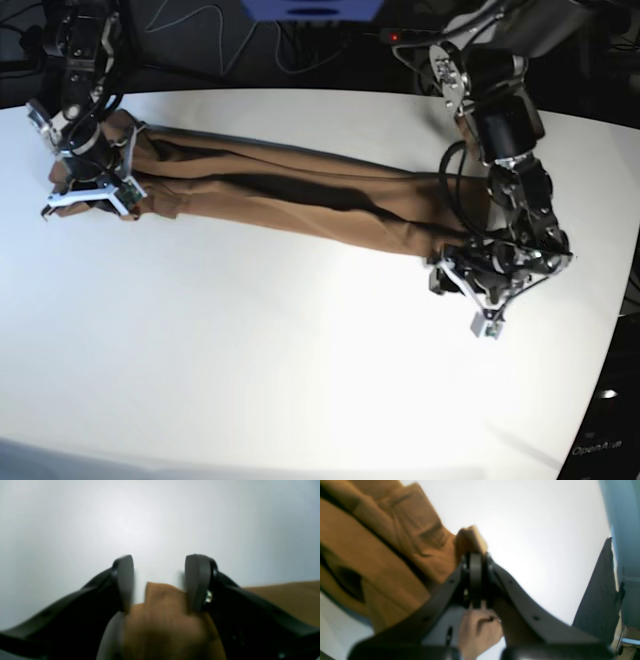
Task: Fold the T-shirt properly
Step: 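Pull the strip end with the left gripper away from the right gripper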
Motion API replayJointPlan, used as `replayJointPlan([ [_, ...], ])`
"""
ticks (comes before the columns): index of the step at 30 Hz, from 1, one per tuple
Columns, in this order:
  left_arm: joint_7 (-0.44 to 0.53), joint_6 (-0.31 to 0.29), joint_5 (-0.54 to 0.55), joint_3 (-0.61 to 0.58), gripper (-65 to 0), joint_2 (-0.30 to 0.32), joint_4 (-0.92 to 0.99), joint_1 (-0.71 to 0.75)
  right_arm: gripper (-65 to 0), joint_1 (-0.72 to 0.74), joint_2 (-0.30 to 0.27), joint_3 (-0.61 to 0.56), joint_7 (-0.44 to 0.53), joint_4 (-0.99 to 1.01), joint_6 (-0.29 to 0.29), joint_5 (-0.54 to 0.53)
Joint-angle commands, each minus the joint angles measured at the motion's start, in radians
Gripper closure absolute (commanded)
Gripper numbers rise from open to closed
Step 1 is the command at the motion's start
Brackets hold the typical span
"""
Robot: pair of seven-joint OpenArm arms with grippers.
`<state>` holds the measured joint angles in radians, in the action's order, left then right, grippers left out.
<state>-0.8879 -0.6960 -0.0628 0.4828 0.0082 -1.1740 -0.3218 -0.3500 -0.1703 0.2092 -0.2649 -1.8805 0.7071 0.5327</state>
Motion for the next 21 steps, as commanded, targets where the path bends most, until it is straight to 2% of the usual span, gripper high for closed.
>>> replayJointPlan([
  [1, 0.014, -0.002, 0.016, -0.016, -32.4, 0.013, -0.007, -0.024, -0.7, 0.004, -0.008, 0.003, 0.016, -0.015, -0.009, -0.009],
  [7, 0.016, -0.002, 0.016, -0.029, -32.3, 0.014, 0.015, -0.024, -0.7, 0.004, -0.008, 0.003, 0.017, -0.015, -0.009, -0.009],
  [9, 0.017, -0.002, 0.016, -0.028, -29.2, 0.016, 0.015, -0.024, -0.7, 0.004, -0.008, 0.003, 0.016, -0.015, -0.009, -0.009],
  [11, 0.016, -0.002, 0.016, -0.028, -20.8, 0.022, 0.012, -0.024, -0.7, 0.006, -0.008, 0.003, 0.017, -0.015, -0.009, -0.009],
  [14, 0.013, -0.002, 0.016, -0.026, -1.6, 0.022, 0.013, -0.024, -0.7, 0.006, -0.008, 0.003, 0.016, -0.015, -0.009, -0.009],
  [17, 0.011, -0.002, 0.016, -0.026, -4.7, 0.022, 0.010, -0.024, -0.7, 0.006, -0.008, 0.003, 0.016, -0.015, -0.009, -0.010],
  [21, 0.011, -0.002, 0.024, -0.020, -4.1, 0.022, -0.024, -0.018, -0.7, 0.015, -0.007, 0.003, 0.013, -0.015, -0.009, -0.010],
])
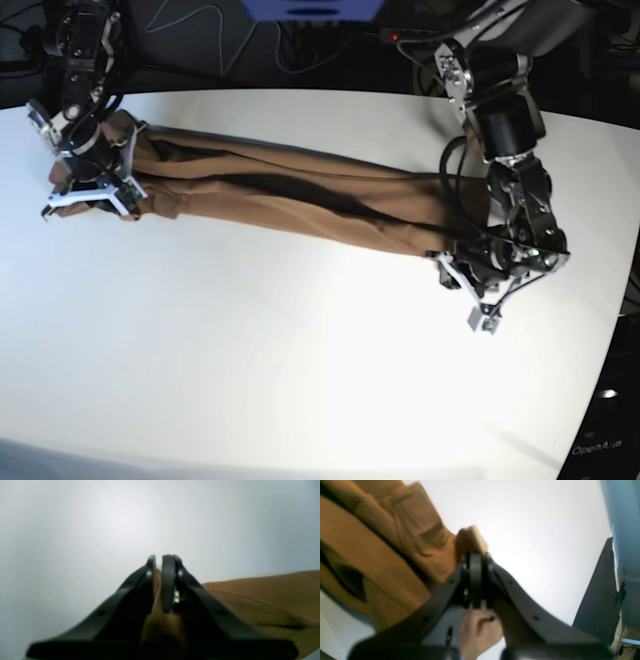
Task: Fold the T-shirt properly
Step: 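Pull the strip end with the left gripper away from the right gripper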
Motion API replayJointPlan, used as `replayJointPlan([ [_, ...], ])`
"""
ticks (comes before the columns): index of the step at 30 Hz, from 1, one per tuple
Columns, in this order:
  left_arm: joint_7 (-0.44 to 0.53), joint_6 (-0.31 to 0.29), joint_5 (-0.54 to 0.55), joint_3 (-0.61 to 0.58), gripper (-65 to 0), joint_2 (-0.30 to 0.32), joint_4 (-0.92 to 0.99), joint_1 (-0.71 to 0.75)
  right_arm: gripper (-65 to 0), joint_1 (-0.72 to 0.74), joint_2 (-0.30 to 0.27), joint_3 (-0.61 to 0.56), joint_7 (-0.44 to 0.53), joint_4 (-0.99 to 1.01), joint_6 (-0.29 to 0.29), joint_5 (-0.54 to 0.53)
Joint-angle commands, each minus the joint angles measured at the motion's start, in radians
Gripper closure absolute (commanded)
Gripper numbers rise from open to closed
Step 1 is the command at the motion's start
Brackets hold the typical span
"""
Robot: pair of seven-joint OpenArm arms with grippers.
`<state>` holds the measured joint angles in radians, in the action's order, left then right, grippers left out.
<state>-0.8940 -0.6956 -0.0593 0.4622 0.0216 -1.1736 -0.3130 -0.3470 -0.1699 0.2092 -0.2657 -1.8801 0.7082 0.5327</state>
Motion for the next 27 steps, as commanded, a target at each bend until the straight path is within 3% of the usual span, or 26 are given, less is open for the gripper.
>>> replayJointPlan([
  [1, 0.017, -0.003, 0.022, 0.000, -4.1, 0.008, -0.052, -0.024, -0.7, 0.018, -0.007, 0.003, 0.012, -0.014, -0.010, -0.010],
  [8, -0.011, -0.003, 0.023, 0.000, -4.1, -0.004, -0.245, 0.038, -0.7, 0.018, -0.007, 0.003, 0.012, -0.002, -0.010, -0.010],
  [27, -0.043, -0.003, 0.023, -0.007, -4.0, 0.005, -0.365, 0.229, -0.7, 0.045, -0.006, 0.003, 0.010, 0.000, -0.010, -0.010],
])
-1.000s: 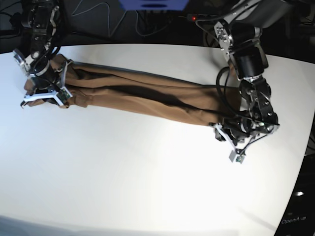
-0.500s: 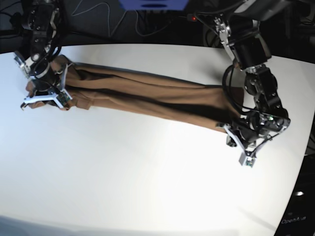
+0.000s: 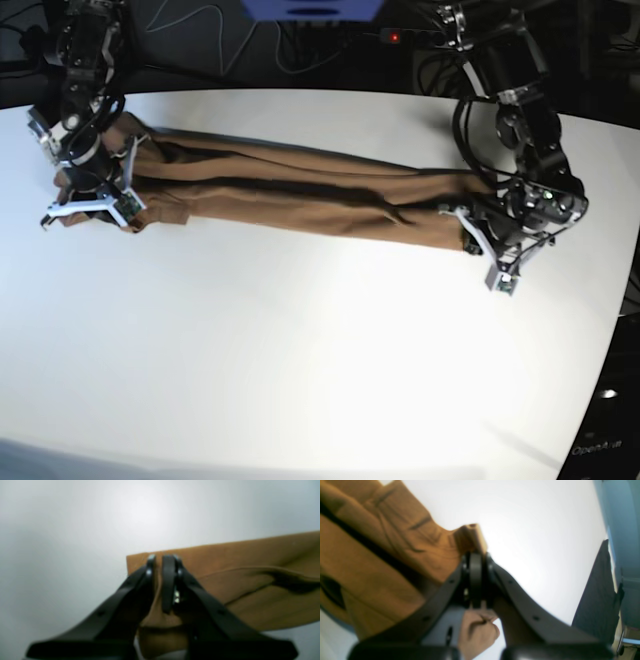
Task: Fold the T-shirt properly
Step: 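Pull the strip end with the left gripper away from the right gripper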
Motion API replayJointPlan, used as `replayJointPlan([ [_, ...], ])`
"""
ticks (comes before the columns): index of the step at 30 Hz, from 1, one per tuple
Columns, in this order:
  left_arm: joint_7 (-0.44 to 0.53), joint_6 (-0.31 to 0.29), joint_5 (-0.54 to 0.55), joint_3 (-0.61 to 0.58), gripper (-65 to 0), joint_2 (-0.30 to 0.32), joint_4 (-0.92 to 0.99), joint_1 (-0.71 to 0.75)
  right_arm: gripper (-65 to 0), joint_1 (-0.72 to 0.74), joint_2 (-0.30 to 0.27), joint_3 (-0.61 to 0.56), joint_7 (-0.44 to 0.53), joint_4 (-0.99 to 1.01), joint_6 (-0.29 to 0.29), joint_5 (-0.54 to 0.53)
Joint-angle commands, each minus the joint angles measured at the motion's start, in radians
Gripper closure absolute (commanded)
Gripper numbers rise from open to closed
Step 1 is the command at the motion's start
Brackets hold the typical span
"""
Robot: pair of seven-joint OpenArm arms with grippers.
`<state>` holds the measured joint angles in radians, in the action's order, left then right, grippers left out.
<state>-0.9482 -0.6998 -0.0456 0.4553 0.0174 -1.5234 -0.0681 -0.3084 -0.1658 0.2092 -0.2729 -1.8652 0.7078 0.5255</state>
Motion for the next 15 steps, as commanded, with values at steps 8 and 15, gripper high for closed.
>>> replayJointPlan([
  [8, 0.021, 0.002, 0.002, -0.003, -4.0, 0.013, -0.012, 0.050, -0.7, 0.007, -0.010, 0.003, 0.017, -0.015, -0.010, -0.003],
  [15, 0.044, 0.002, 0.003, -0.051, -3.9, 0.060, 0.125, 0.041, -0.7, 0.028, -0.010, 0.003, 0.017, -0.015, -0.010, -0.003],
])
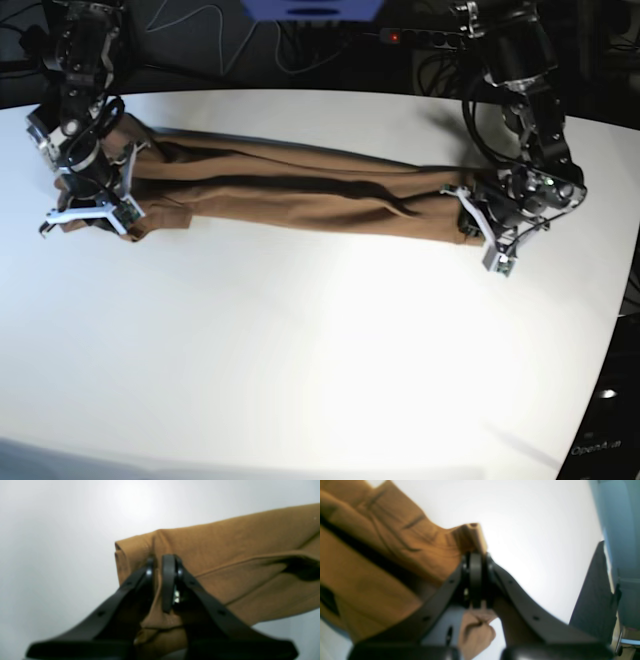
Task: Fold the T-shirt properly
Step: 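Pull the strip end with the left gripper away from the right gripper, then drag the strip end held by the right gripper outward to straighten it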
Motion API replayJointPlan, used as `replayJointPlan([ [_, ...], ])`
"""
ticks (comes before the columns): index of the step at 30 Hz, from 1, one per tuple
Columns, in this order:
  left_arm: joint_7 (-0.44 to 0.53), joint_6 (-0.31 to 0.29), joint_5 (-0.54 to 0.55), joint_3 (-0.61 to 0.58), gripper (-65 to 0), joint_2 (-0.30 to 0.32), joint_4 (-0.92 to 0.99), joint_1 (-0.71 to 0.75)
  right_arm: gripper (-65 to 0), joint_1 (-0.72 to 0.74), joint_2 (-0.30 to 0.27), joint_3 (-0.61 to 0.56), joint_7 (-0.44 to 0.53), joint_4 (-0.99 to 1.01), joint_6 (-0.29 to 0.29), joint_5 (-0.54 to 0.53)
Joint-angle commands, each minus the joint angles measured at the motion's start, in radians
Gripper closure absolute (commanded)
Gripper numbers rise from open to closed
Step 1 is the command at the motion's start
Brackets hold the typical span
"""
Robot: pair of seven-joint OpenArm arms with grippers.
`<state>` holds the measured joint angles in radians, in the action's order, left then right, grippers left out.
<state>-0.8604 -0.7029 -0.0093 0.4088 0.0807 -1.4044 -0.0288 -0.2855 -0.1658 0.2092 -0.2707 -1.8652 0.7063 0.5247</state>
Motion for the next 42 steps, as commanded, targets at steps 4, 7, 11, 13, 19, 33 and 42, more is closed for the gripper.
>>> replayJointPlan([
  [4, 0.028, 0.005, -0.036, -0.012, -3.9, 0.003, 0.070, 0.002, -0.7, 0.006, -0.010, 0.008, 0.015, -0.018, -0.008, -0.001],
  [7, 0.054, 0.005, -0.036, -0.012, -3.7, 0.008, 0.130, -0.004, -0.7, 0.001, -0.010, 0.008, 0.015, -0.020, -0.008, -0.001],
  [11, 0.088, 0.005, -0.036, -0.012, -3.7, 0.032, 0.210, -0.024, -0.7, -0.004, -0.005, 0.008, 0.015, -0.024, -0.008, 0.051],
  [13, 0.106, 0.005, -0.036, -0.012, -3.7, 0.037, 0.247, -0.039, -0.7, -0.005, 0.022, 0.009, 0.024, -0.024, -0.008, 0.091],
  [19, 0.140, 0.005, -0.036, -0.012, -3.7, 0.037, 0.296, -0.043, -0.7, -0.070, 0.059, 0.009, 0.115, -0.026, -0.008, 0.133],
  [33, 0.139, 0.005, -0.033, -0.011, -3.7, 0.084, 0.300, -0.043, -0.7, -0.163, 0.064, 0.183, 0.301, -0.021, -0.008, 0.131],
  [42, 0.139, 0.005, -0.028, -0.009, -3.7, 0.087, 0.300, -0.043, -0.7, -0.220, 0.067, 0.229, 0.342, -0.017, -0.008, 0.127],
])
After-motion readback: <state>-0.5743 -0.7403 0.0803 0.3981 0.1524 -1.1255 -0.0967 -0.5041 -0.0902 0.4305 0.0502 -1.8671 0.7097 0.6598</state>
